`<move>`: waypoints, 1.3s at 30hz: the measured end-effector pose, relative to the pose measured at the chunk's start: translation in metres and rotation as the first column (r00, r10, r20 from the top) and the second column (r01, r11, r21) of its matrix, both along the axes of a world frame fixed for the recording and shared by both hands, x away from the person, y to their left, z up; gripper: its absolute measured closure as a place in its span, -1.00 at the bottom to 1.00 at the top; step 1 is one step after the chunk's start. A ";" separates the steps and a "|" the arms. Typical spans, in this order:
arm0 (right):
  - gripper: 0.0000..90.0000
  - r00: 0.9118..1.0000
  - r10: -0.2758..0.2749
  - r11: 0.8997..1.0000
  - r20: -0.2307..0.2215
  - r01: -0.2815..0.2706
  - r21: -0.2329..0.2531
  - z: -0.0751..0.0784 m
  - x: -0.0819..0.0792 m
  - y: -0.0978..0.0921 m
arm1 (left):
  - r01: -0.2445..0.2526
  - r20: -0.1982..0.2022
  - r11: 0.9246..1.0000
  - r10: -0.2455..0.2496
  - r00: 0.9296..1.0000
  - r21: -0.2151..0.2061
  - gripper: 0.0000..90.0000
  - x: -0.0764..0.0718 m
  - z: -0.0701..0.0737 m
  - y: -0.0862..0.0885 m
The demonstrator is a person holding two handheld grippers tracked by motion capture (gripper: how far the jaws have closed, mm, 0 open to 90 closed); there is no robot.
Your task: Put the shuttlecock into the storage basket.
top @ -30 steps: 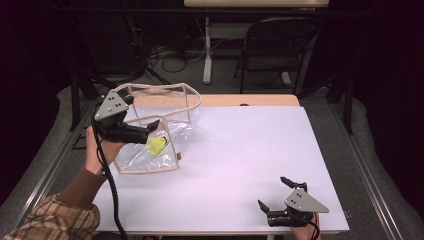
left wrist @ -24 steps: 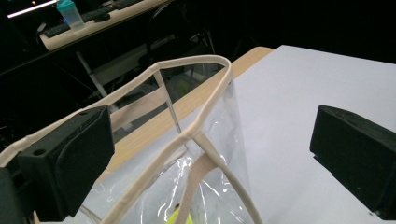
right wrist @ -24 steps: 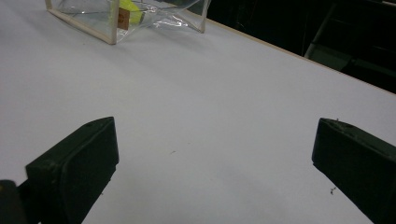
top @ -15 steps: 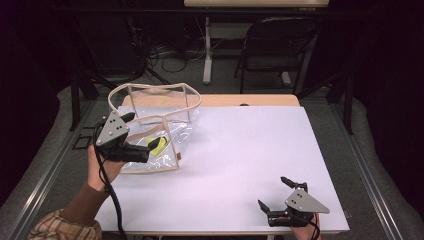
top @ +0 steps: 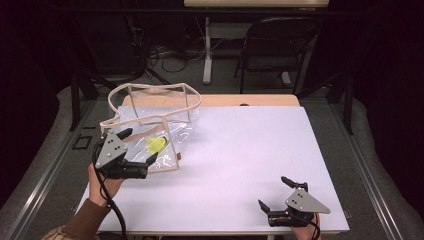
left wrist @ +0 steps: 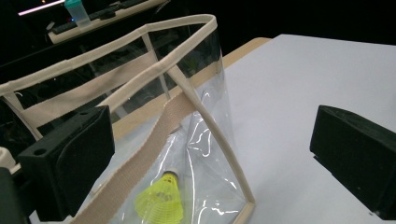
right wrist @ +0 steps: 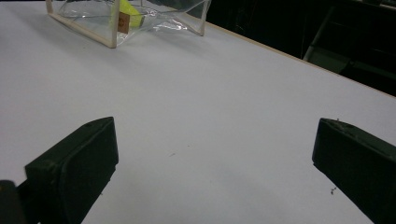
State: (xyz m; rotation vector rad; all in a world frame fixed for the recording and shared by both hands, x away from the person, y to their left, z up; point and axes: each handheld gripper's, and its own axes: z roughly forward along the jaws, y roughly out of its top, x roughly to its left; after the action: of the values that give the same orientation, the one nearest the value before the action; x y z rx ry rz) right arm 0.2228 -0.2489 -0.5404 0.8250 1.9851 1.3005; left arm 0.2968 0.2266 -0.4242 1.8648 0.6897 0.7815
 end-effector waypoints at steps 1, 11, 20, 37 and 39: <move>-1.00 1.000 -0.001 1.000 0.000 0.001 0.001 0.000 0.000 0.000 | -0.001 0.001 1.000 0.001 1.000 -0.006 -1.00 -0.001 -0.003 0.000; -1.00 1.000 0.000 1.000 -0.002 0.000 -0.002 0.000 0.000 0.000 | 0.002 -0.022 1.000 -0.003 1.000 -0.021 -1.00 -0.013 -0.036 0.007; -1.00 1.000 0.000 1.000 -0.002 0.000 -0.006 0.000 0.000 0.001 | -0.003 -0.069 0.999 0.000 0.998 -0.051 -1.00 -0.018 -0.070 0.016; -1.00 1.000 0.003 1.000 -0.001 -0.003 -0.008 -0.001 0.001 0.002 | 0.011 -0.118 0.998 -0.018 0.993 -0.066 -1.00 -0.021 -0.111 0.016; -1.00 1.000 0.003 1.000 -0.002 -0.003 -0.008 -0.001 0.000 0.001 | 0.007 -0.115 0.998 -0.013 0.993 -0.058 -1.00 -0.022 -0.115 0.016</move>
State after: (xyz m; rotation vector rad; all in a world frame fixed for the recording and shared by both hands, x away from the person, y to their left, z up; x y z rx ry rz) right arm 0.2232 -0.2474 -0.5410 0.8203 1.9922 1.2932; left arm 0.2744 0.2425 -0.5390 1.8707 0.7672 0.6442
